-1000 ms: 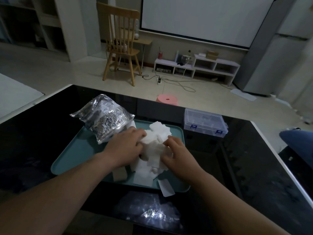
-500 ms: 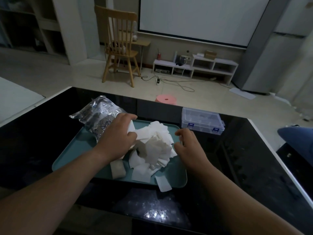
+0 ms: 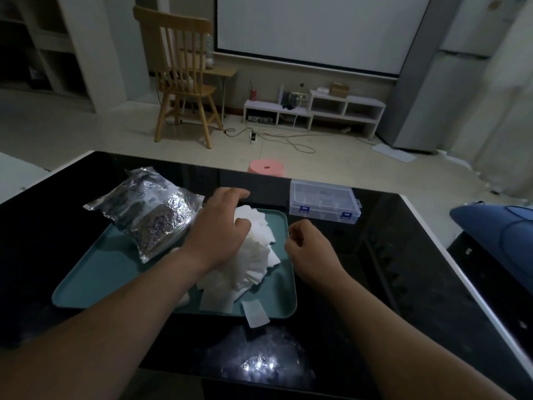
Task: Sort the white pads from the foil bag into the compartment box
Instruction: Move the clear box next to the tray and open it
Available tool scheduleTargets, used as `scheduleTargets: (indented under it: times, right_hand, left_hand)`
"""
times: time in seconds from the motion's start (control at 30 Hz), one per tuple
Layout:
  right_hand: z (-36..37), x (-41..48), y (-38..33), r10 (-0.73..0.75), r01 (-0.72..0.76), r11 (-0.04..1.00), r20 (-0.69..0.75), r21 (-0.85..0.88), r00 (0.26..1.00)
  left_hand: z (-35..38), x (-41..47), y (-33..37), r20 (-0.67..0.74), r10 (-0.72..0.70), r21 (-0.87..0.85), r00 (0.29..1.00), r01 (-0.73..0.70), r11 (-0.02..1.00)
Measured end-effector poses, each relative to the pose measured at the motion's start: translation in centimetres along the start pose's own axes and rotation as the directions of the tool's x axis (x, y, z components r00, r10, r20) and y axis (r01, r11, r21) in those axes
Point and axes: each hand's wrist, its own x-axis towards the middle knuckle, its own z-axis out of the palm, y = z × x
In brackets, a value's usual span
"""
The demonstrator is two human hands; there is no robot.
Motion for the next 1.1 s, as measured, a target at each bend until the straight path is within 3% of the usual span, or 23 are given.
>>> scheduleTargets:
  times: [0.2, 0.3, 0.4, 0.5, 0.57, 0.63, 0.7, 0.77, 0.83, 0.97, 1.1]
  right_hand:
    - [-1.8, 1.0, 2.1, 0.056, -0.056, 0.998, 0.001, -0.001, 0.998]
    - [-3.1, 2.6, 3.5, 0.109, -0.109, 0.994, -0.010, 0.027, 0.994]
    - [-3.9, 4.7, 5.0, 0.008, -0.009, 0.994, -0.006, -0.107, 1.000]
    - [-5.2, 7.3, 7.1, -0.062, 0.045, 0.992, -0.141, -0.118, 0.988]
    - [-6.8, 9.5, 8.8, 0.025, -0.045, 0.997, -0.283, -0.066, 0.959]
    - [-8.3, 11.6, 10.5, 0.170, -0.183, 0.983, -0.349, -0.005, 0.922]
    - [-9.0, 13.2, 11.5, 0.365, -0.331, 0.930, -0.284, 0.162, 0.887]
    - [-8.6, 14.1, 12.5, 0.460, -0.407, 0.871, -0.164, 0.275, 0.873]
    - [-8.4, 14.0, 13.0, 0.446, -0.398, 0.869, -0.119, 0.295, 0.887]
    - [-9.6, 11.3, 13.1, 0.410, -0.334, 0.883, -0.193, 0.330, 0.892]
    - [-10.8, 5.4, 12.2, 0.426, -0.345, 0.862, -0.161, 0.371, 0.890]
  left_hand:
    - [2.1, 1.6, 1.1, 0.007, -0.022, -0.068, 1.000, 0.023, 0.997]
    - [4.3, 3.7, 1.8, 0.079, -0.008, -0.007, 0.997, 0.009, 1.000]
    - [7.1, 6.5, 3.0, 0.122, -0.054, 0.077, 0.991, 0.045, 0.996]
    - [9.8, 9.5, 3.4, 0.128, -0.115, 0.096, 0.985, 0.103, 0.990]
    - [11.5, 11.9, 3.2, 0.183, -0.125, 0.189, 0.975, 0.090, 0.978]
    - [12.9, 13.9, 3.2, 0.238, -0.223, 0.180, 0.946, 0.182, 0.967]
    - [14.6, 15.7, 3.5, 0.278, -0.338, 0.189, 0.899, 0.294, 0.937]
    - [16.3, 16.4, 3.9, 0.314, -0.458, 0.213, 0.832, 0.408, 0.888]
    - [17.4, 16.2, 4.5, 0.294, -0.532, 0.211, 0.794, 0.489, 0.846]
    - [18.0, 13.7, 6.6, 0.205, -0.543, 0.063, 0.815, 0.542, 0.838]
    - [16.9, 8.4, 9.8, 0.201, -0.555, -0.072, 0.807, 0.577, 0.814]
